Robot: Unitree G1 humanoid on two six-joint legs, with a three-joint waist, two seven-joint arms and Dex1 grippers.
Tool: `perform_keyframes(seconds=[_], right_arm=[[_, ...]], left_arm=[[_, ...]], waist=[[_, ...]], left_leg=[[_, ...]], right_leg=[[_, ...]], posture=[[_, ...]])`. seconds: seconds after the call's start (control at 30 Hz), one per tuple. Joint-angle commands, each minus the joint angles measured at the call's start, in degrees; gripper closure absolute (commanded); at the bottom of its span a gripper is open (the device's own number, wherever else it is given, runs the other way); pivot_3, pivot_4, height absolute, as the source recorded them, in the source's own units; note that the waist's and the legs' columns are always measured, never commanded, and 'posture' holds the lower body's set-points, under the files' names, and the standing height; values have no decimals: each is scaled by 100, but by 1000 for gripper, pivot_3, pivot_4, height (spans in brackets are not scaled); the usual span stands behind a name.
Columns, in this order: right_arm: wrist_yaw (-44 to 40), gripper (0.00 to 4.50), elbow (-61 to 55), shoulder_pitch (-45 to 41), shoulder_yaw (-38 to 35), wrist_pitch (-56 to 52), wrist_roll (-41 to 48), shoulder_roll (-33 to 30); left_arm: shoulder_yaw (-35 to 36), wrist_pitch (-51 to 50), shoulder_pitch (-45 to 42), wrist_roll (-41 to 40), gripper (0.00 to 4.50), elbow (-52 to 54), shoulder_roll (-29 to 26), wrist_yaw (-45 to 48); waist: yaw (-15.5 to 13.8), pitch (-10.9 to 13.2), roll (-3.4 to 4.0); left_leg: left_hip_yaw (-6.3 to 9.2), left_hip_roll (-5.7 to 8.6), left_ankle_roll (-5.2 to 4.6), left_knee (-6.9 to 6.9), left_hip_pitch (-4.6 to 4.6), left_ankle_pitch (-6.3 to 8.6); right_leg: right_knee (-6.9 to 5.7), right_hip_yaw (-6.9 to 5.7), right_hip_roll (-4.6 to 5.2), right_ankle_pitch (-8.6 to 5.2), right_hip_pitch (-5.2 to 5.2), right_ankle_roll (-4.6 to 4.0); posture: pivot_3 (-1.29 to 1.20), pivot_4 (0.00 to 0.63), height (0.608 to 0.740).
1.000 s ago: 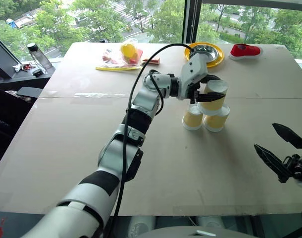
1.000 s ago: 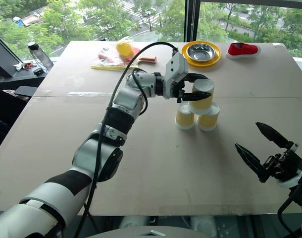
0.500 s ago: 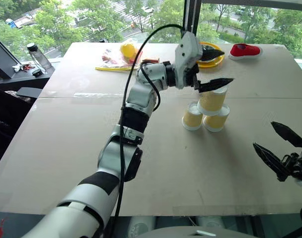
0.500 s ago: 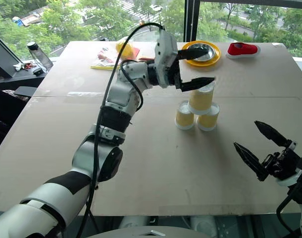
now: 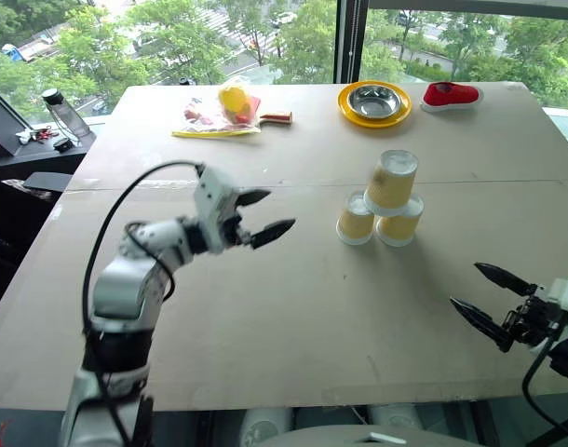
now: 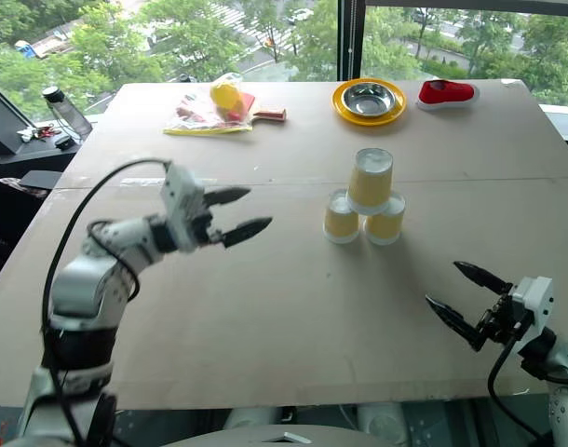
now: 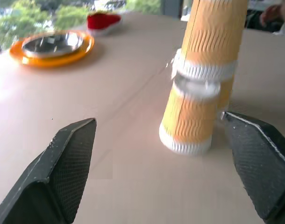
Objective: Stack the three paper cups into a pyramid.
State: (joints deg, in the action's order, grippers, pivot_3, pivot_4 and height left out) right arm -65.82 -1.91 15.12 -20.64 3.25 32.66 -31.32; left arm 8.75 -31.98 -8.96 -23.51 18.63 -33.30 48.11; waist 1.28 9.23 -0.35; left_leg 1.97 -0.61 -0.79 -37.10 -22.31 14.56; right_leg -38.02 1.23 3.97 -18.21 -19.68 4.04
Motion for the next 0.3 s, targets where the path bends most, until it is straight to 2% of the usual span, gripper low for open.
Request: perform_keyframes(seconds=[0.03,0.13,0.3], right_arm=[[-116,0,208,-161,-16,146,-30,-101],[-117,0,514,-274,-2,154,-129,-146],[-296,0,818,-349,24,228,-174,-205]], left_arm=[[363,246,887,241,85,882,174,-699],[229,790,1666,705,85,1017,325,-1020],[-175,1273,1933,1167,85,602,372,-1190]], waist=[[-82,-1,1],[-151,-7,3],[-234,-9,7]], left_leg=[[2,1,0,-5,-1,0],[-1,10,0,-5,3,1],[4,14,0,-4,2,1]], right_leg=[[1,2,6,1,2,-1],[4,7,16,2,10,-4],[4,2,18,1,11,-8]], posture=[[0,150,740],[0,150,740],[0,150,740]])
